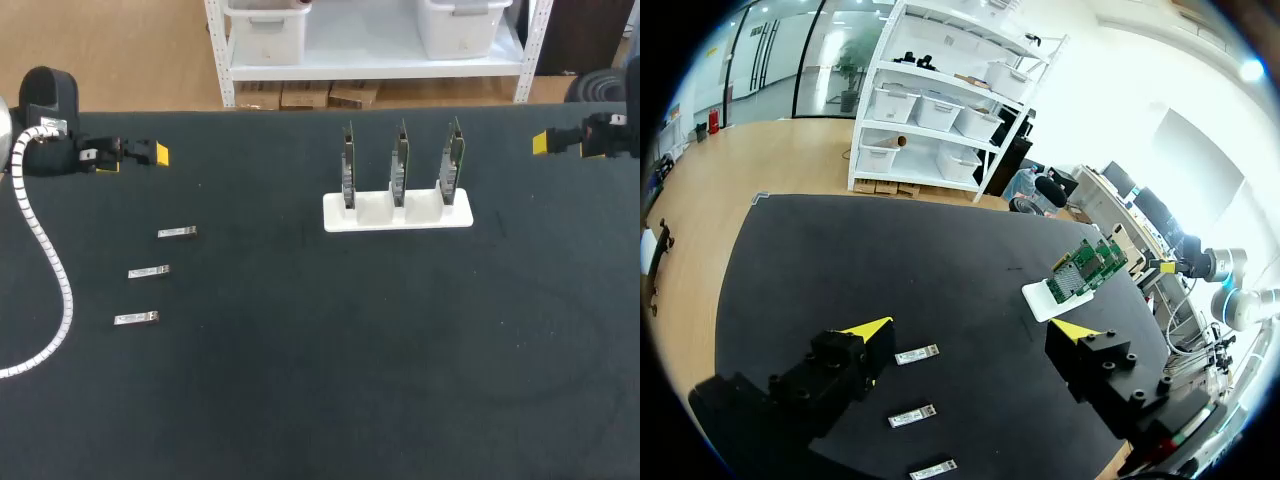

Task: Pick up the optical module with the left hand, and insert it into the network port with the right hand.

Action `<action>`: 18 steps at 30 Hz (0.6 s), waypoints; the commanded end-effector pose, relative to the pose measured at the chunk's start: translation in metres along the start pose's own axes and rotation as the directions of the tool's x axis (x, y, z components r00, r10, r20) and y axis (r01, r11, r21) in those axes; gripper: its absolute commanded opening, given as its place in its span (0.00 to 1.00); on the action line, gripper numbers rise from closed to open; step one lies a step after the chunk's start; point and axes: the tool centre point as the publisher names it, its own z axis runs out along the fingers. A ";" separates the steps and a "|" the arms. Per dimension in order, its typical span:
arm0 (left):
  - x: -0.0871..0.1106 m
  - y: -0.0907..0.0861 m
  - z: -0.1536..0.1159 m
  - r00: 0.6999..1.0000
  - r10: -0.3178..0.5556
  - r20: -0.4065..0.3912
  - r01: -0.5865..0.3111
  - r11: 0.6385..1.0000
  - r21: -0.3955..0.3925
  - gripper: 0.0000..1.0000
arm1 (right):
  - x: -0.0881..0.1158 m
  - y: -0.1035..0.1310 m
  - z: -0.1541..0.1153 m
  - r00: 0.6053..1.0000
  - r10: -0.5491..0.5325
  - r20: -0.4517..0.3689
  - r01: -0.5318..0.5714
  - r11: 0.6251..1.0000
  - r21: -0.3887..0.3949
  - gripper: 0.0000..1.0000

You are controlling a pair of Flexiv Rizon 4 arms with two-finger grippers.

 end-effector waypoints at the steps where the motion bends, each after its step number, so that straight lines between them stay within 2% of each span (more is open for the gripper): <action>1: 0.000 -0.002 0.000 1.000 -0.002 -0.004 0.002 1.000 -0.007 1.00 | 0.000 0.001 -0.001 1.000 0.001 0.001 -0.001 1.000 0.004 1.00; 6: 0.000 -0.002 0.000 1.000 -0.002 -0.004 0.002 1.000 -0.007 1.00 | 0.000 0.001 -0.001 1.000 0.001 0.001 -0.001 1.000 0.004 1.00; 7: 0.000 -0.002 0.000 1.000 -0.002 -0.004 0.002 1.000 -0.007 1.00 | 0.000 0.001 -0.001 1.000 0.001 0.001 -0.001 1.000 0.004 0.88; 8: 0.000 -0.002 0.000 1.000 -0.002 -0.004 0.002 1.000 -0.007 1.00 | 0.000 0.001 -0.001 1.000 0.001 0.001 -0.001 1.000 0.004 0.84; 9: 0.000 -0.002 0.000 1.000 -0.002 -0.004 0.002 1.000 -0.007 1.00 | 0.000 0.001 -0.001 1.000 0.001 0.001 -0.001 1.000 0.004 1.00; 18: 0.000 -0.002 0.000 1.000 -0.002 -0.004 0.002 1.000 -0.007 1.00 | 0.000 0.001 -0.001 1.000 0.001 0.001 -0.001 1.000 0.004 1.00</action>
